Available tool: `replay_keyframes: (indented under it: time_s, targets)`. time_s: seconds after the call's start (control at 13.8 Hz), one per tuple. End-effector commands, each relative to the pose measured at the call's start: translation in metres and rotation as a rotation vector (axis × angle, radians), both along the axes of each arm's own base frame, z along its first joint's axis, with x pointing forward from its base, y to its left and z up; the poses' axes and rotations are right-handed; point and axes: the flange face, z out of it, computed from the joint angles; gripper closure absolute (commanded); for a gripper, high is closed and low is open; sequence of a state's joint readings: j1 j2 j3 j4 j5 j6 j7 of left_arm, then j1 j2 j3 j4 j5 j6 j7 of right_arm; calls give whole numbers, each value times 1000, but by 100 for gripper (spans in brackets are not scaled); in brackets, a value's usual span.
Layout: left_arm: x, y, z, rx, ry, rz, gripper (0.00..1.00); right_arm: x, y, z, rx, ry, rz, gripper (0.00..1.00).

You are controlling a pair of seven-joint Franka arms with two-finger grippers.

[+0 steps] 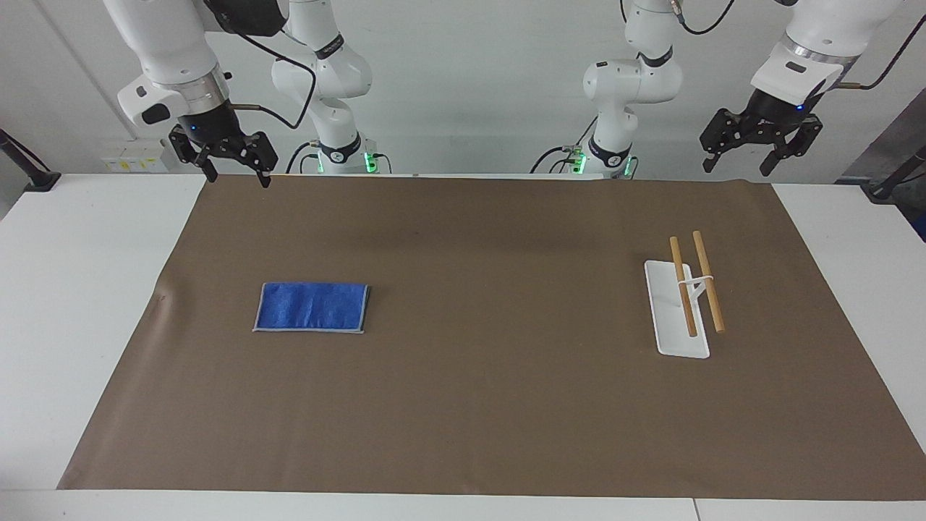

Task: Right arm passes towel to left arm to hang
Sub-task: 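Move the right gripper toward the blue towel, then lower the right gripper onto the blue towel edge and close it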

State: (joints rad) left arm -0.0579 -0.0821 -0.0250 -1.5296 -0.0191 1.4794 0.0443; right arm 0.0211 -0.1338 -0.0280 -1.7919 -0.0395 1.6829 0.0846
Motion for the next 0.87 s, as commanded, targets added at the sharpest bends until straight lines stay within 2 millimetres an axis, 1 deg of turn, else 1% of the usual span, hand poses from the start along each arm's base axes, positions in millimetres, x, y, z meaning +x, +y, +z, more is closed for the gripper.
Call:
replay_keyframes:
  time_s: [0.0, 0.07, 0.22, 0.36, 0.44, 0.58, 0.8]
  targets:
    - [-7, 2, 1, -1, -2, 1, 0, 6, 15, -42, 14, -52, 21, 0]
    - [-7, 2, 1, -1, -2, 1, 0, 16, 17, -62, 14, -58, 27, 0]
    - [-7, 2, 1, -1, -2, 1, 0, 35, 35, -97, 16, -72, 58, 0]
    - [-7, 2, 1, -1, -2, 1, 0, 47, 38, -136, 16, -73, 68, 0]
    - [-7, 2, 1, -1, -2, 1, 0, 48, 39, -154, 15, -80, 77, 0]
    - [-7, 2, 1, -1, -2, 1, 0, 50, 38, -182, 15, -88, 95, 0]
    - [-7, 2, 1, -1, -2, 1, 0, 49, 38, -232, 17, -92, 96, 0]
